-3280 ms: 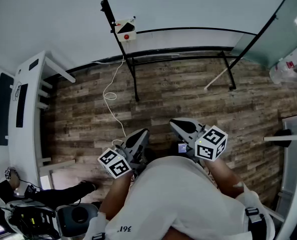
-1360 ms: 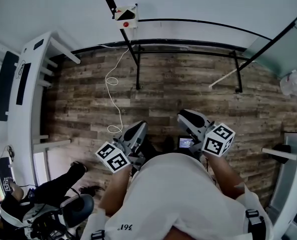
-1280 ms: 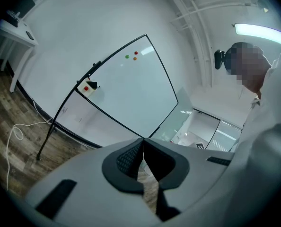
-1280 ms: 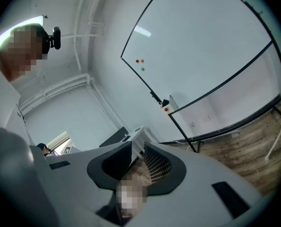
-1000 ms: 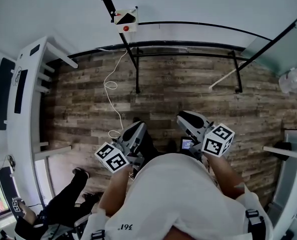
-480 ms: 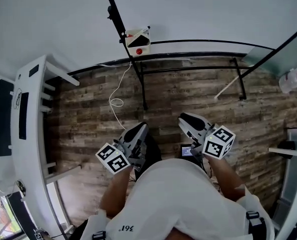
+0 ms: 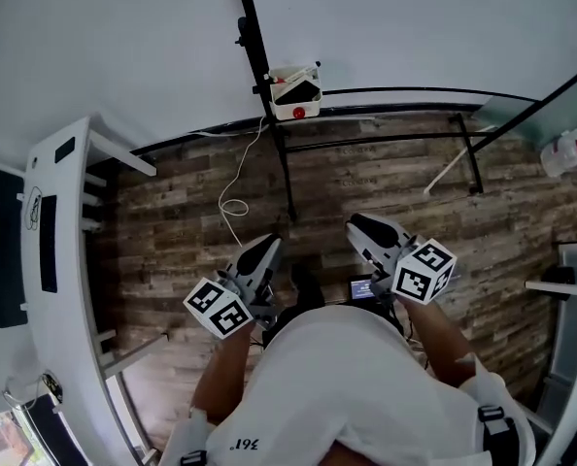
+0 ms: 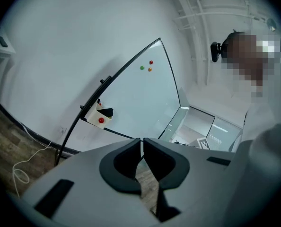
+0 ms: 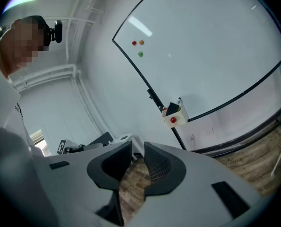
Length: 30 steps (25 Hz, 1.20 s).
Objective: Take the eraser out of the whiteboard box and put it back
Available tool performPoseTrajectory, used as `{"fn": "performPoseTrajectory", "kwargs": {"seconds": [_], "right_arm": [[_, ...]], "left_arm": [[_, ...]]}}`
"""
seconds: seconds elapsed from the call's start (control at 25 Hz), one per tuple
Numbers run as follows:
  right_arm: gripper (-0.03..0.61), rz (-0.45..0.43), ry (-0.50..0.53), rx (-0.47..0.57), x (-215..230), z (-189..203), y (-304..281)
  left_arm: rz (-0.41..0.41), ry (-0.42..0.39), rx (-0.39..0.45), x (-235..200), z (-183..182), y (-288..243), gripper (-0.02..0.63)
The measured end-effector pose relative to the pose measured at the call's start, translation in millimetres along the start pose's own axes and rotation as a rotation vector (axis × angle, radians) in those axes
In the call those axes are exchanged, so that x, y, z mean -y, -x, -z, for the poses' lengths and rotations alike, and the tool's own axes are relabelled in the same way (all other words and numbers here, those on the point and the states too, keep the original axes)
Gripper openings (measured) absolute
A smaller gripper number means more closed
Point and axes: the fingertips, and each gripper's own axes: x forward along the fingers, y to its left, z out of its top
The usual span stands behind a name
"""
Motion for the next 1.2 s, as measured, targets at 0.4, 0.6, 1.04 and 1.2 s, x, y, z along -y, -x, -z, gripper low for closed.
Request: {"fn": "performPoseTrajectory", "kwargs": {"seconds": [0.4, 0.6, 1.04, 1.2], "right_arm": [[0.097, 0.063, 0.012, 0.004, -0.9, -5.1, -24.2], [0.096, 0.068, 0.045, -0.012, 9.1, -7.7, -25.8], [0.097, 0.047, 0.053, -0.041, 39.2, -20.0, -14.9], [0.097, 0.043, 0.063, -0.052, 46.5, -23.7, -18.3]], "left_arm": [[0.054, 0.009, -0.023, -18.7, -13.3, -1.2, 0.008], [0.05, 0.027, -0.022, -22.6, -8.5, -14.1, 0.008], [0.015, 0.032, -0.007, -12.2, -3.0, -44.0, 0.008], [0.009, 0.025, -0.008, -14.6, -4.2, -52.1, 0.008]]}}
